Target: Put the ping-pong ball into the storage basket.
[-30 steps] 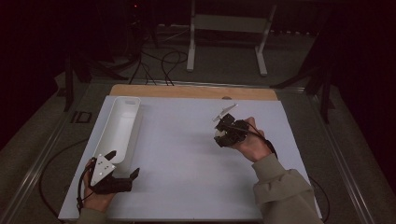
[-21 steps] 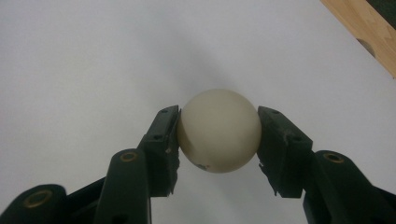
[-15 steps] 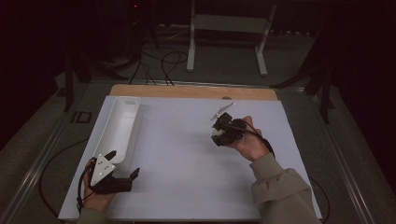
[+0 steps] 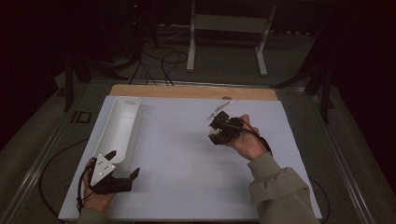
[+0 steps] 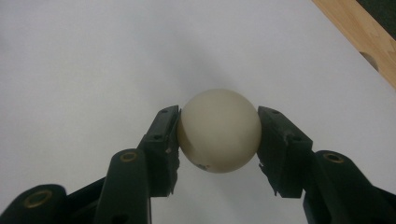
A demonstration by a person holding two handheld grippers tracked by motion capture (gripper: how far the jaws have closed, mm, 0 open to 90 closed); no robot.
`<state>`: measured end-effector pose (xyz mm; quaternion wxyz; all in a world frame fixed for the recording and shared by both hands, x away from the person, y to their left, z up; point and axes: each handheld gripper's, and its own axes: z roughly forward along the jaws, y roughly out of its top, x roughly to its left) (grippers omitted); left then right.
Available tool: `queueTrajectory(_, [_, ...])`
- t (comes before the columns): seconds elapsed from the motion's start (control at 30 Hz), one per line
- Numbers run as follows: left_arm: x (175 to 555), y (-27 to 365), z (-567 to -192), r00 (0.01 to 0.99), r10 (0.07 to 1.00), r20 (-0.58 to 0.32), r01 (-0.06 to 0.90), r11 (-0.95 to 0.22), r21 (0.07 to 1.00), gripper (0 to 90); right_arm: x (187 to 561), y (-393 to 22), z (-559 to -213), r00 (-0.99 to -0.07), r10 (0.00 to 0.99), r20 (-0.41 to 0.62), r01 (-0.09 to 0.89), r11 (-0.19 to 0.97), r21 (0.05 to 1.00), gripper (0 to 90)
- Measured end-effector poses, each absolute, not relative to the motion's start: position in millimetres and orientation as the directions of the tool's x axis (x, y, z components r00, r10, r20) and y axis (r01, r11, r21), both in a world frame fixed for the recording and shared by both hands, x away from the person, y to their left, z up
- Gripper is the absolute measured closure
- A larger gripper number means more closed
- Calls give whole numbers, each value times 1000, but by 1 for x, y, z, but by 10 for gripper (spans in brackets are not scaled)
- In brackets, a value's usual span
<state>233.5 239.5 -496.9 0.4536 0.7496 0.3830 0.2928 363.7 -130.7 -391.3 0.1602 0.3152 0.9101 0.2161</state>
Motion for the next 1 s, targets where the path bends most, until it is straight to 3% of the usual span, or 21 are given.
queueTrajectory(1.0, [233, 240, -497, 536, 839, 91, 309, -295, 904, 0, 365, -113, -384, -766, 623, -156, 480, 717, 505, 506])
